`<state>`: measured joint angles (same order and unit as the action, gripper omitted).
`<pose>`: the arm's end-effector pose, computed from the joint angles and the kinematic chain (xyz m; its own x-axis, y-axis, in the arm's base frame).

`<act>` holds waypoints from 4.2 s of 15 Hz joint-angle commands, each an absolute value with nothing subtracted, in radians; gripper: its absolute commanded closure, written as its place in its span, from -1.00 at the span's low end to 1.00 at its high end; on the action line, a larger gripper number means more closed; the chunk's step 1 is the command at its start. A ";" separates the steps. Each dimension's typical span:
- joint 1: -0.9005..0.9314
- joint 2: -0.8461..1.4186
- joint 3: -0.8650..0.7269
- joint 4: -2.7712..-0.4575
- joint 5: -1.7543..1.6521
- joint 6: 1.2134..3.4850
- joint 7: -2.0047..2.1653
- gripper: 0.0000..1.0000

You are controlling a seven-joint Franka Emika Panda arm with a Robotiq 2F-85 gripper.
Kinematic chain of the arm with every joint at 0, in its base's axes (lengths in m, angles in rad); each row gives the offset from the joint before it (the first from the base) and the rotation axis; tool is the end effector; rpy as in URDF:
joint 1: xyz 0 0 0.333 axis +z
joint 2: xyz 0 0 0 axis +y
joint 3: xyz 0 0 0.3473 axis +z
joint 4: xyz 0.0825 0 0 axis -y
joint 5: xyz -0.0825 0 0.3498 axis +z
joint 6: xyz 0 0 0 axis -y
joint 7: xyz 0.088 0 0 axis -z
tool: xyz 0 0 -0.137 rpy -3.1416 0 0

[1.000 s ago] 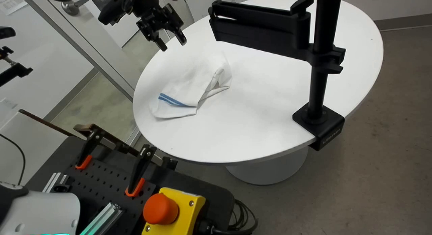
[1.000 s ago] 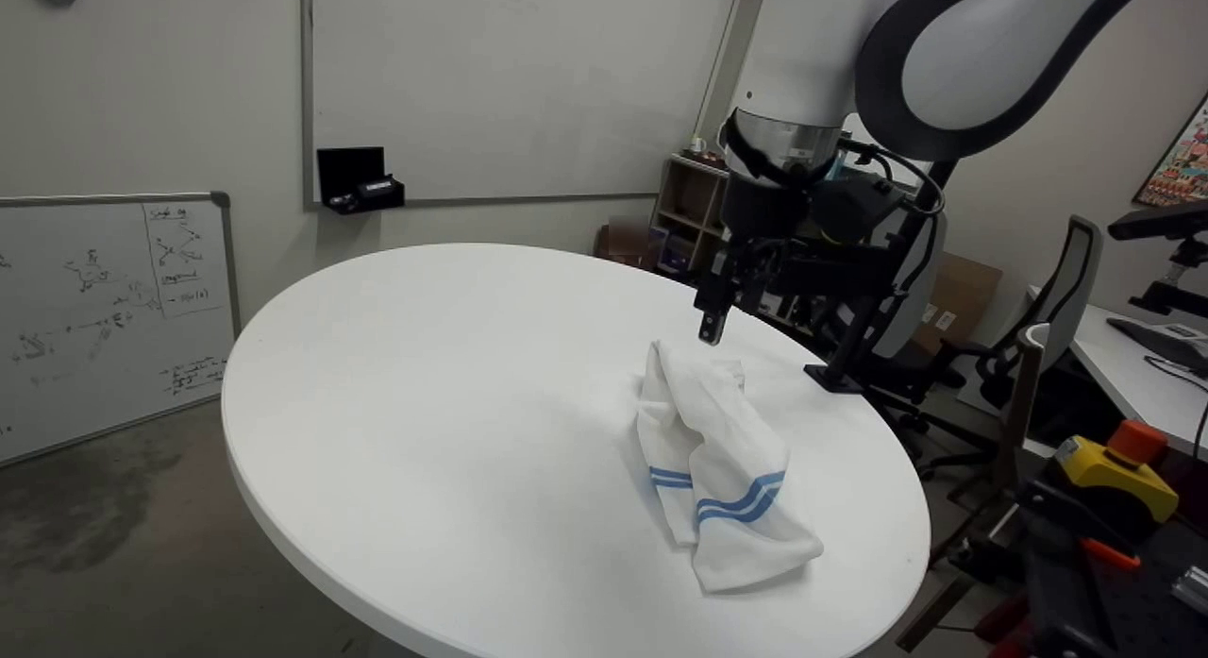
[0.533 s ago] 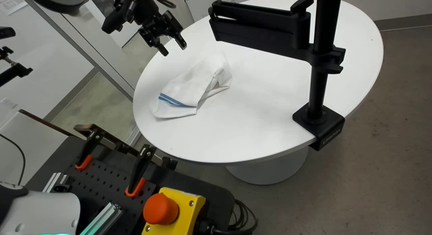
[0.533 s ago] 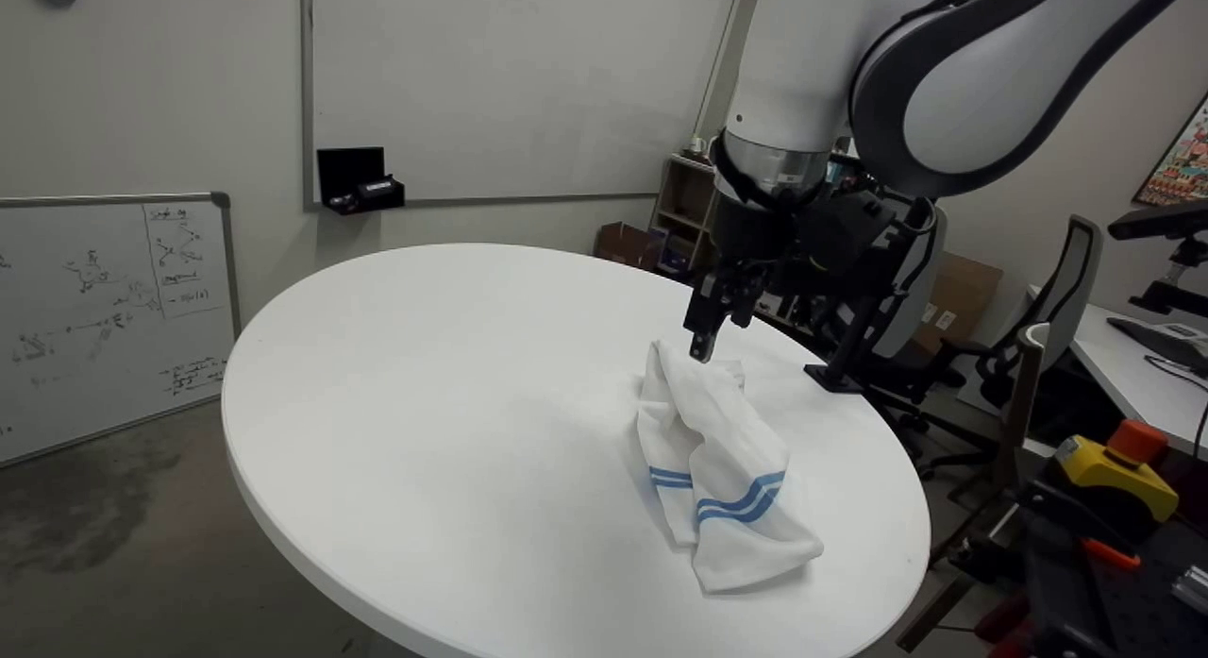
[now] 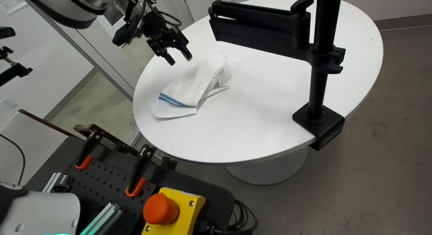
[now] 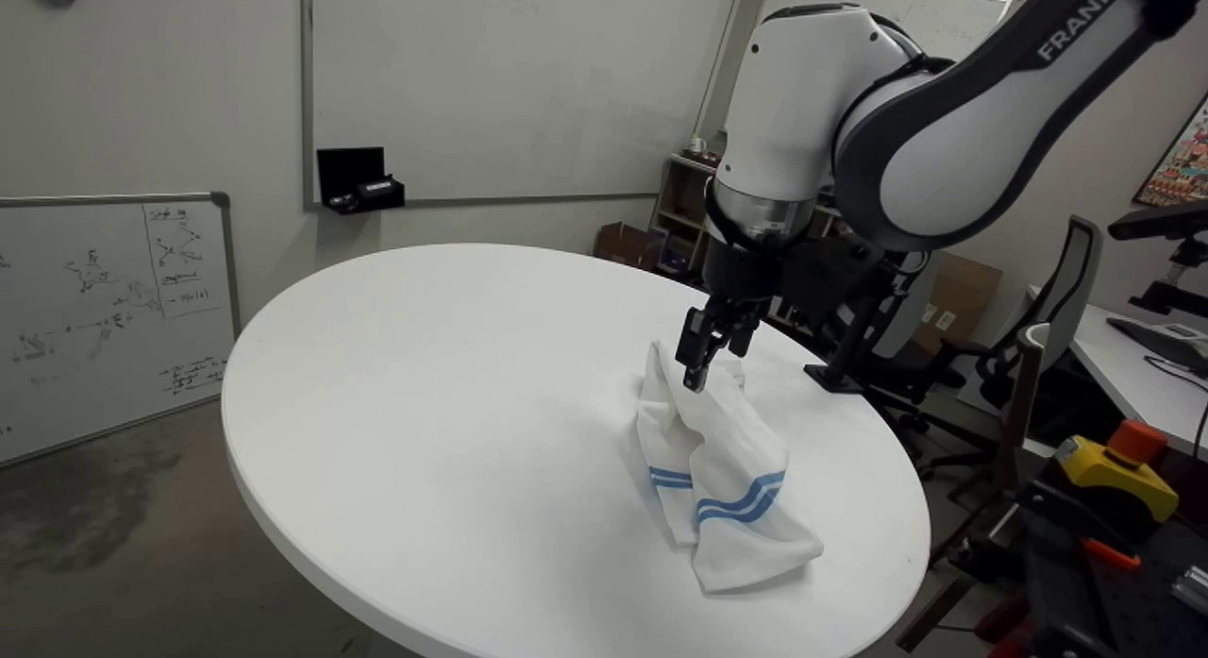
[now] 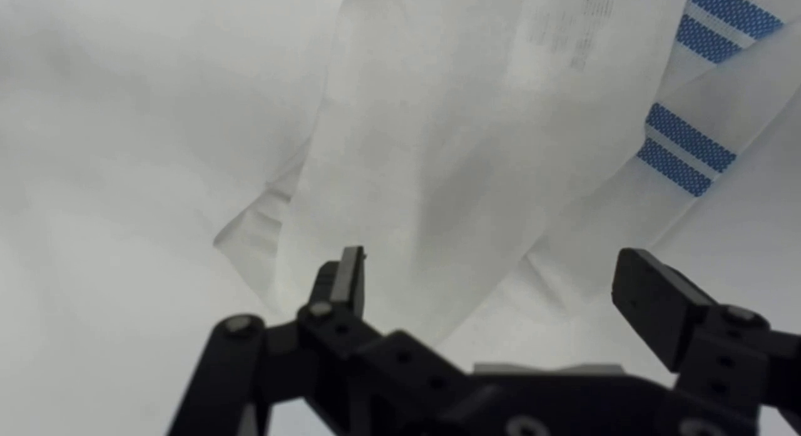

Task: Put the towel on the black rod

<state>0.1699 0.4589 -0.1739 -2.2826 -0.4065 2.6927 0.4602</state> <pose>0.5207 0.0032 0.1790 0.9972 -0.0745 0.0118 -0.0751 -0.9662 0.2465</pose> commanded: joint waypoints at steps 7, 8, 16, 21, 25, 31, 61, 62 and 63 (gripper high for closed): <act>0.280 0.639 -0.265 -2.167 -0.400 2.744 0.519 -1.00; 0.288 0.654 -0.269 -2.157 -0.395 2.744 0.518 -1.00; 0.321 0.750 -0.267 -2.104 -0.355 2.726 0.500 -1.00; 0.320 0.771 -0.268 -2.106 -0.321 2.716 0.492 -0.36; 0.318 0.767 -0.274 -2.104 -0.303 2.713 0.490 0.28; 0.311 0.751 -0.282 -2.108 -0.286 2.711 0.483 1.00; -0.039 -0.314 -0.074 -2.536 -0.652 2.642 0.492 0.97; -0.067 -0.341 -0.063 -2.546 -0.648 2.640 0.489 0.97; -0.094 -0.371 -0.054 -2.558 -0.644 2.633 0.487 0.97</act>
<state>-0.0153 -0.2637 -0.0998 -2.5012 -0.6599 2.6535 0.4931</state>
